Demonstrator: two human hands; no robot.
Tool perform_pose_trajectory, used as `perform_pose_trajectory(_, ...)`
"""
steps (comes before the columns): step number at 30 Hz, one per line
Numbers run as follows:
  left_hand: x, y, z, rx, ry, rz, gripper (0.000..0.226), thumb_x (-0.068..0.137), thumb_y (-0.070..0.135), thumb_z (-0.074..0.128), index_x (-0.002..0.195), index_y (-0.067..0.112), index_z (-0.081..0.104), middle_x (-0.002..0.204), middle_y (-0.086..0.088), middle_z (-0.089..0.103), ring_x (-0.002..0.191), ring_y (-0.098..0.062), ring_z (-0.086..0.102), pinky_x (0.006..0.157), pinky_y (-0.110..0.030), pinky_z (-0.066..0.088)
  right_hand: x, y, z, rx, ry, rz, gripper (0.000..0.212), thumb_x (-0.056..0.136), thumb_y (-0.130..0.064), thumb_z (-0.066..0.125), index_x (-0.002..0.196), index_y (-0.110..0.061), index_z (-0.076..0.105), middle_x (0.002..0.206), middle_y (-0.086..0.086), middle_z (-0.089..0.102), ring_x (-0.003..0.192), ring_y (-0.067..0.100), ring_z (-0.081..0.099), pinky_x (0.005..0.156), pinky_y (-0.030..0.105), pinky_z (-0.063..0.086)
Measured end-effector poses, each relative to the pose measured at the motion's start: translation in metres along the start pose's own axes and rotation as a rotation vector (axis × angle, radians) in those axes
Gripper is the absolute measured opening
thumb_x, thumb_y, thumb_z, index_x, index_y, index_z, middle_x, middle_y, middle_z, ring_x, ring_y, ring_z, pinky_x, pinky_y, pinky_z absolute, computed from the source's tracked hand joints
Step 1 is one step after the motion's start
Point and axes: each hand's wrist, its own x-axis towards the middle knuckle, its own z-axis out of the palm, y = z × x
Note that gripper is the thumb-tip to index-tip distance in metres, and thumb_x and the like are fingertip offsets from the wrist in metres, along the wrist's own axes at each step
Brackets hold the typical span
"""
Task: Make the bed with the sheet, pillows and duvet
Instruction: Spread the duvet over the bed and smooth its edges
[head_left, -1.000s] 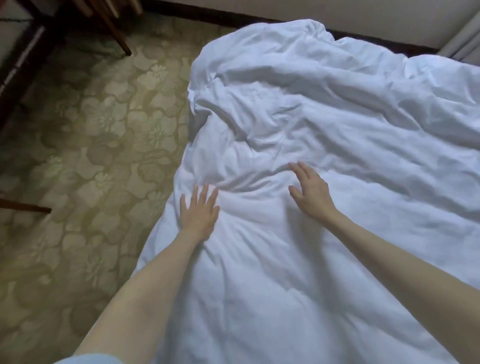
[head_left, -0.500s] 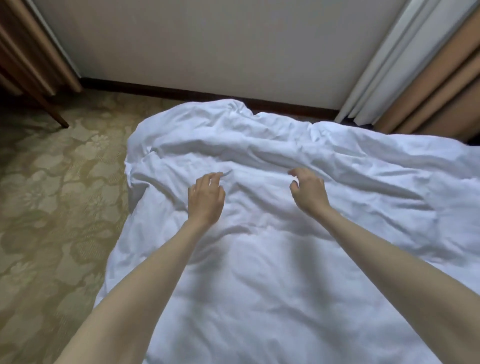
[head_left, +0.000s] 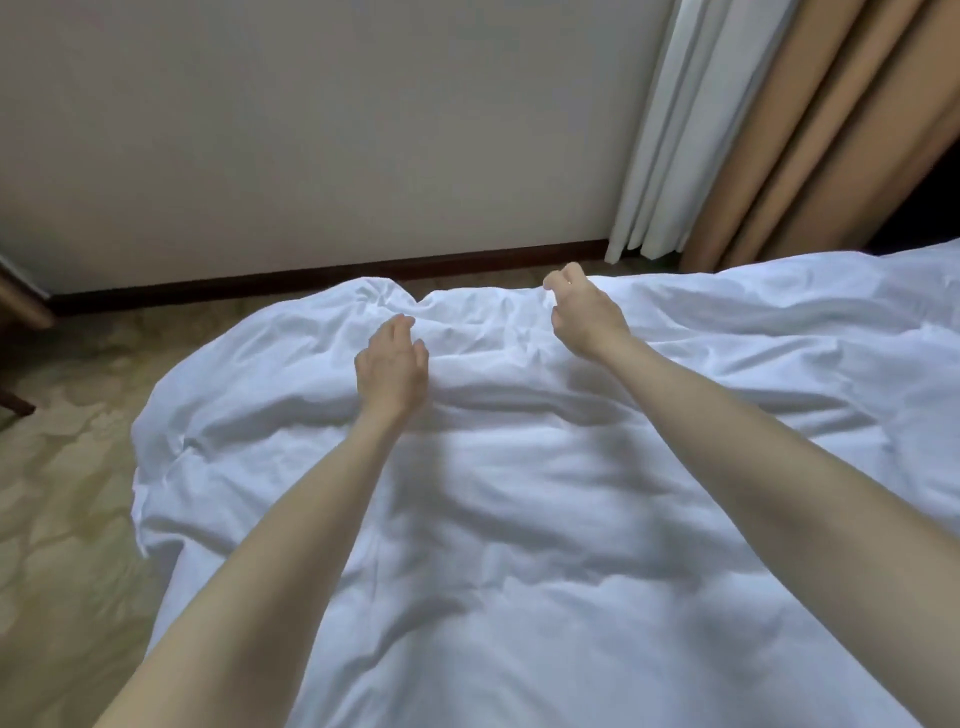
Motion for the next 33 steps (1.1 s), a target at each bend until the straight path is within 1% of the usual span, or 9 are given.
perform_pose_trajectory(5,0.028,0.016,0.035,0.015,-0.189,0.145,0.036,0.102,0.020,0.030,0.134,0.016,0.045,0.145,-0.003,0.042,0.142,-0.022,0.025,0.111,-0.043,0.016,0.026,0.014,0.035,0.032,-0.019,0.100,0.046,0.087,0.009,0.039,0.130,-0.006,0.040,0.125,0.016,0.040,0.096,0.041,0.054,0.070,0.040,0.041)
perform_pose_trajectory(9,0.032,0.000,0.065,0.120,-0.365,0.056,0.025,0.101,0.022,0.029,0.117,0.007,0.042,0.115,-0.019,0.057,0.104,-0.039,0.054,0.088,-0.043,0.037,0.022,0.041,0.076,0.167,-0.168,0.323,0.069,0.091,-0.005,0.042,0.150,-0.020,0.010,0.129,0.021,0.044,0.111,0.041,0.051,0.087,0.041,0.040)
perform_pose_trajectory(12,0.035,-0.010,0.080,0.072,-0.386,-0.059,0.068,0.096,0.034,0.047,0.148,0.018,0.008,0.117,-0.017,0.058,0.104,-0.041,0.057,0.084,-0.043,0.042,0.007,0.055,0.102,0.142,-0.329,0.354,0.085,0.089,-0.023,0.053,0.152,-0.029,-0.004,0.133,0.019,0.045,0.113,0.040,0.052,0.090,0.041,0.042)
perform_pose_trajectory(14,0.036,-0.014,0.085,0.114,-0.389,-0.064,0.102,0.085,0.041,0.066,0.150,0.028,-0.012,0.117,-0.015,0.057,0.103,-0.040,0.058,0.081,-0.041,0.043,0.008,0.061,0.105,0.163,-0.384,0.361,0.075,0.088,-0.026,0.057,0.150,-0.019,0.014,0.132,0.018,0.049,0.117,0.038,0.051,0.093,0.039,0.042)
perform_pose_trajectory(18,0.039,-0.010,0.096,0.274,-0.419,-0.072,0.064,0.086,0.046,0.062,0.135,0.021,0.029,0.124,-0.015,0.055,0.109,-0.039,0.055,0.079,-0.040,0.041,0.013,0.064,0.108,0.073,-0.404,0.339,0.032,0.093,-0.011,0.038,0.125,-0.007,0.044,0.128,0.023,0.049,0.117,0.038,0.050,0.095,0.040,0.043)
perform_pose_trajectory(21,0.031,-0.005,0.101,0.361,-0.430,-0.053,0.035,0.097,0.034,0.046,0.122,0.010,0.047,0.123,-0.018,0.056,0.112,-0.038,0.054,0.082,-0.040,0.042,0.003,0.058,0.112,0.010,-0.394,0.320,0.030,0.094,-0.008,0.034,0.122,-0.004,0.046,0.129,0.023,0.050,0.120,0.039,0.049,0.095,0.043,0.041)
perform_pose_trajectory(25,0.022,-0.002,0.088,0.264,-0.447,-0.125,0.027,0.095,0.015,0.039,0.113,0.001,0.054,0.122,-0.022,0.056,0.112,-0.040,0.053,0.083,-0.039,0.041,-0.008,0.045,0.098,0.004,-0.343,0.371,0.033,0.095,-0.011,0.035,0.122,-0.003,0.053,0.130,0.019,0.052,0.121,0.038,0.049,0.093,0.041,0.041)
perform_pose_trajectory(29,0.042,0.035,0.051,0.033,-0.261,-0.227,0.030,0.097,0.014,0.038,0.110,-0.005,0.057,0.118,-0.025,0.058,0.108,-0.040,0.055,0.079,-0.038,0.042,0.014,0.030,0.053,-0.041,-0.243,0.256,0.032,0.096,-0.014,0.033,0.118,-0.004,0.054,0.126,0.020,0.053,0.114,0.040,0.052,0.082,0.039,0.042)
perform_pose_trajectory(33,0.100,0.074,0.016,-0.161,0.067,-0.086,0.030,0.092,0.005,0.040,0.109,0.001,0.065,0.110,-0.023,0.065,0.105,-0.037,0.059,0.080,-0.038,0.041,0.055,0.026,-0.003,0.097,0.134,0.296,0.027,0.099,-0.016,0.032,0.116,-0.001,0.047,0.118,0.028,0.057,0.110,0.043,0.054,0.075,0.040,0.035)
